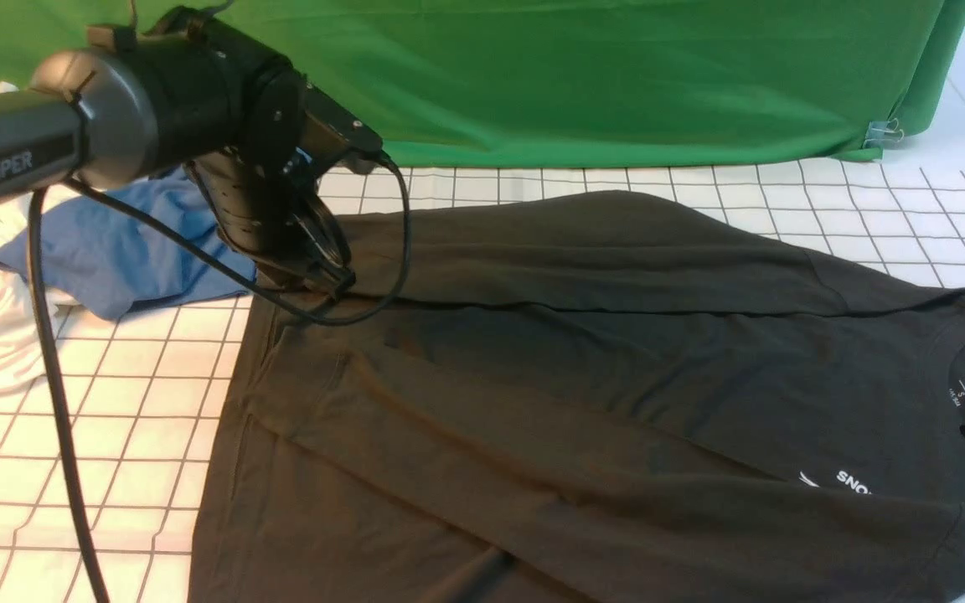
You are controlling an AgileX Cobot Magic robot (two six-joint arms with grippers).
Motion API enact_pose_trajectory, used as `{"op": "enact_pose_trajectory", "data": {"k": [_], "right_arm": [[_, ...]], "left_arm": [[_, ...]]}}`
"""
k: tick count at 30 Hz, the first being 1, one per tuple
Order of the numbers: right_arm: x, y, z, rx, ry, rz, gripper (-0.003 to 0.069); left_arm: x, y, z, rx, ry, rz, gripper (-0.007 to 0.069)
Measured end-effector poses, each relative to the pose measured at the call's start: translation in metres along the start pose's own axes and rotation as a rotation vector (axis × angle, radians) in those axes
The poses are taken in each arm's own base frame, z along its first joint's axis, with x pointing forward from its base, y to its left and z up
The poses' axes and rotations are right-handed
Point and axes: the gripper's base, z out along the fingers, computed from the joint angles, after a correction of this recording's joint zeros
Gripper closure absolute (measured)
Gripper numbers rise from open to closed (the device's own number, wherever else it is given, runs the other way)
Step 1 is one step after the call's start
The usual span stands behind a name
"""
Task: Fold a long-sleeved shirt over a white checkered tablecloth.
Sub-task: 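Fold the left side of the black T-shirt inward over its body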
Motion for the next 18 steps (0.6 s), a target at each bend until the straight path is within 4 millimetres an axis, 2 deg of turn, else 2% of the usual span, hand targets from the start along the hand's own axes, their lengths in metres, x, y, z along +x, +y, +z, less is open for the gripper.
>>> {"op": "enact_pose_trajectory", "data": {"k": [1,2,4,8,13,18], "right_arm": [[0.000,0.000,0.000,0.004,-0.002,-0.001,0.0643],[0.000,0.000,0.000,0.005,-0.003,-0.002,0.0643],[-0.001,-0.001,0.000,0.014,-0.011,-0.006,0.0643],[-0.004,-0.002,0.004,0.014,0.001,-0.011,0.0643],[-0.007,-0.001,0.016,0.001,0.044,-0.017,0.0643],[-0.008,-0.001,0.023,-0.006,0.069,-0.020,0.0643]], "left_arm": [[0.000,0.003,0.000,-0.008,-0.005,-0.024,0.0390],[0.000,0.004,0.000,-0.010,-0.004,-0.023,0.0380],[-0.003,0.011,-0.003,-0.024,-0.020,-0.123,0.0251],[-0.008,0.024,-0.004,0.019,-0.053,-0.287,0.0134],[-0.005,0.043,0.012,0.093,-0.053,-0.431,0.0104],[0.003,0.056,0.040,0.107,-0.043,-0.498,0.0134]]}}
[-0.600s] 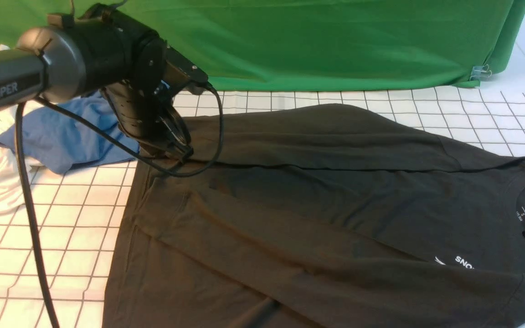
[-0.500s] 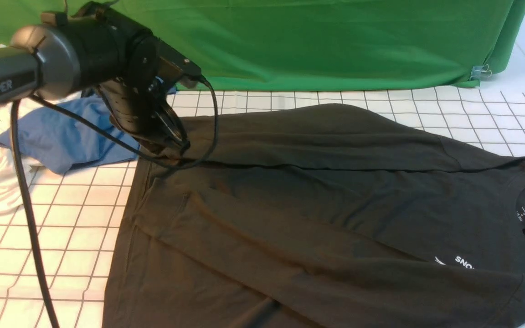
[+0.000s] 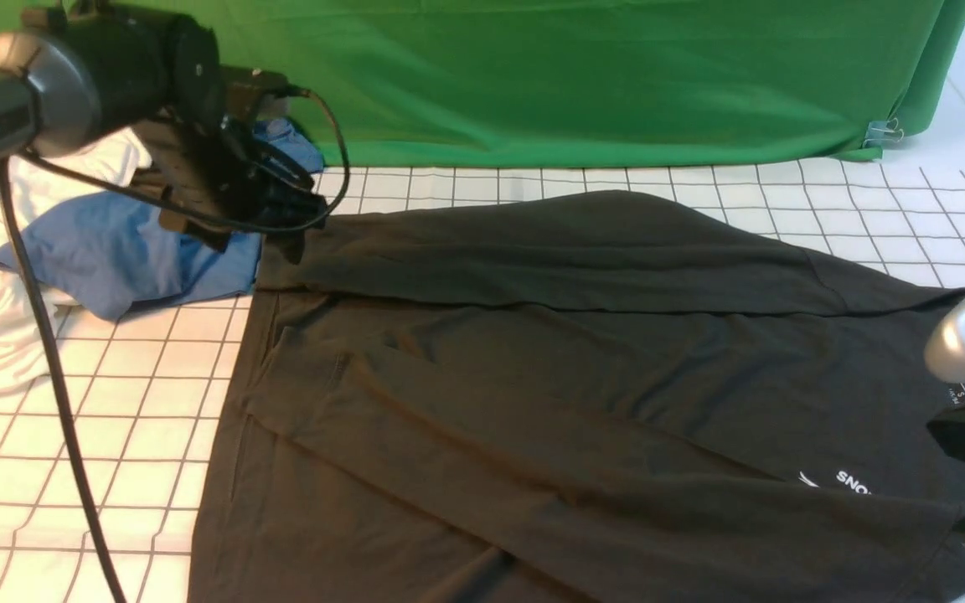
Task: Fold a long-sleeved shirt over a white checkered tablecloth.
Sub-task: 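Fold the left side of the black T-shirt inward over its body, then grab the top left corner of the dark shirt with the left gripper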
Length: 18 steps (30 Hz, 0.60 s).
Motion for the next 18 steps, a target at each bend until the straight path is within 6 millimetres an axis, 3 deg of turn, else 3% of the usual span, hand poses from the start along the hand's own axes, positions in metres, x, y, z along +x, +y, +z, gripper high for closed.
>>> {"op": "enact_pose_trajectory", "data": {"k": [10,13,18], "right_arm": [[-0.001,-0.001,0.003,0.009,0.006,0.003,0.0643],[-0.001,-0.001,0.003,0.011,0.005,0.011,0.0643],[-0.001,-0.001,0.003,0.013,0.005,0.019,0.0643]], "left_arm": [[-0.018,-0.001,0.013,0.021,-0.162,-0.032,0.0254],[-0.018,-0.002,0.019,0.029,-0.081,-0.005,0.0281],[-0.007,-0.011,0.012,0.057,0.127,0.263,0.0291]]}}
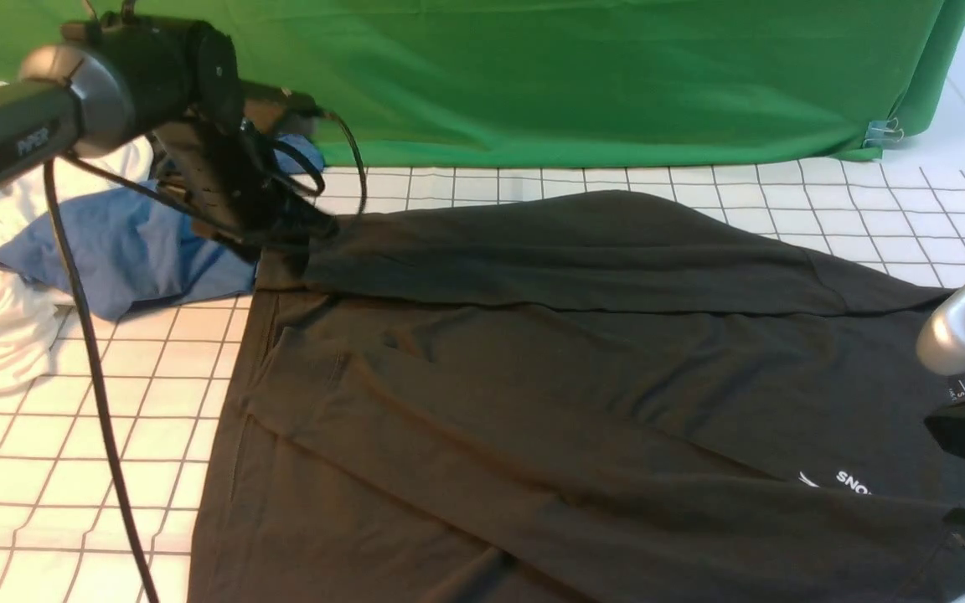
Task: Fold a long-sleeved shirt over a white checkered tablecloth.
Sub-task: 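Grab the top left corner of the dark shirt with the left gripper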
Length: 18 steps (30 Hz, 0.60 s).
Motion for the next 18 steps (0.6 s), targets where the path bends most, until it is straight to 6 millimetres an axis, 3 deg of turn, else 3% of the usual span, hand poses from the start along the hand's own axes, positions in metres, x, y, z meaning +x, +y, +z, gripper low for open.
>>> {"op": "enact_pose_trajectory", "data": {"k": [3,7,18], "right_arm": [[-0.001,0.000,0.000,0.003,-0.008,0.004,0.0643],[-0.001,0.000,0.002,0.003,-0.006,0.006,0.0643],[-0.001,-0.001,0.002,0.005,-0.003,0.004,0.0643]], "left_arm": [[0.000,-0.010,-0.004,-0.004,0.054,0.192,0.0291],[-0.009,-0.016,0.001,-0.031,-0.016,0.318,0.0291],[-0.005,-0.013,0.021,-0.049,0.035,0.458,0.0291]]}}
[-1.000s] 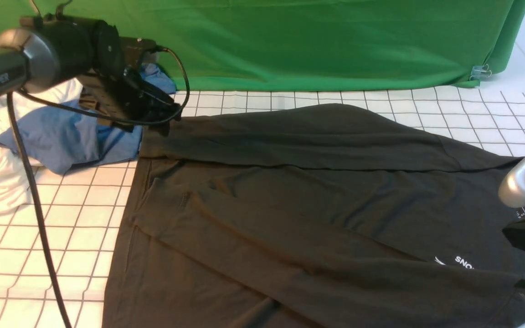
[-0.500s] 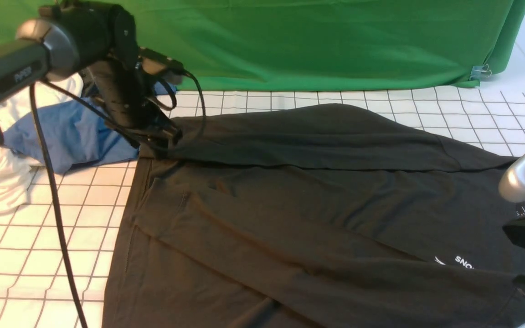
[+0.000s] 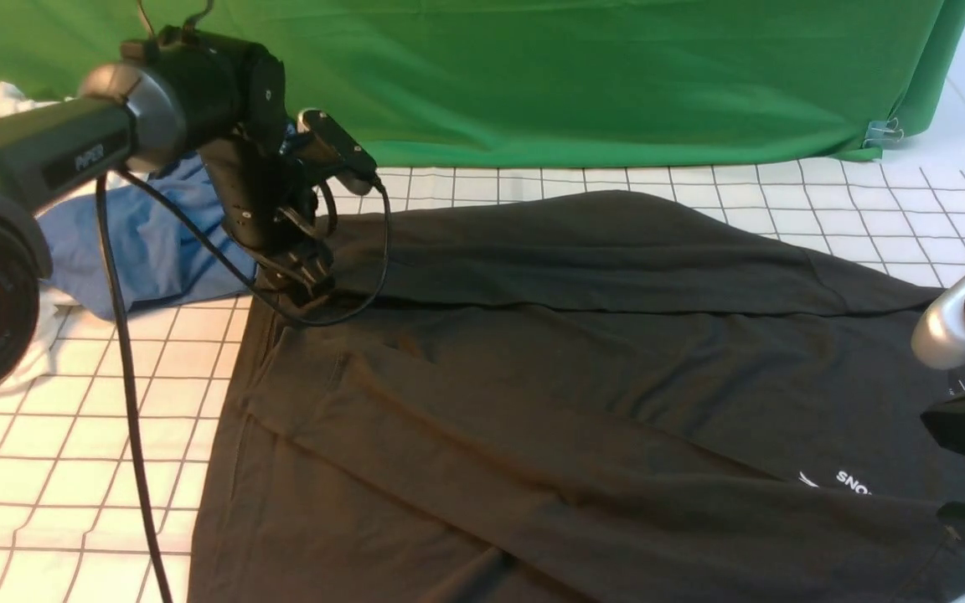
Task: Fold a long-sleeved shirt over a white checkered tablecloth.
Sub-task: 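Grab the top left corner of the dark shirt with the left gripper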
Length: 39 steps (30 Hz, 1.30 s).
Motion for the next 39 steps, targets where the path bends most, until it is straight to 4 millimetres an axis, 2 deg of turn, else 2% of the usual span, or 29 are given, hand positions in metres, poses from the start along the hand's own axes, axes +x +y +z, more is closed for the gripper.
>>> {"op": "enact_pose_trajectory", "data": {"k": [7,10,20,33,37,39], "right_arm": [[0.000,0.000,0.000,0.004,0.001,-0.004,0.0643],[0.000,0.000,0.000,0.004,0.001,-0.004,0.0641],[0.000,0.000,0.000,0.005,0.001,-0.003,0.0637],[0.000,0.000,0.000,0.005,0.001,-0.003,0.0637],[0.000,0.000,0.000,0.005,0.001,-0.003,0.0637],[0.000,0.000,0.000,0.005,0.001,-0.003,0.0637]], "left_arm": [[-0.001,0.003,0.020,-0.025,-0.019,0.004,0.0291],[-0.002,0.003,0.020,-0.032,-0.030,-0.021,0.0311],[-0.007,0.007,0.020,-0.059,-0.068,-0.072,0.0509],[-0.007,0.009,0.015,-0.055,-0.051,-0.100,0.0624],[-0.007,0.010,0.004,-0.049,-0.041,-0.104,0.0638],[-0.009,0.011,-0.009,-0.050,-0.045,-0.109,0.0645]]}}
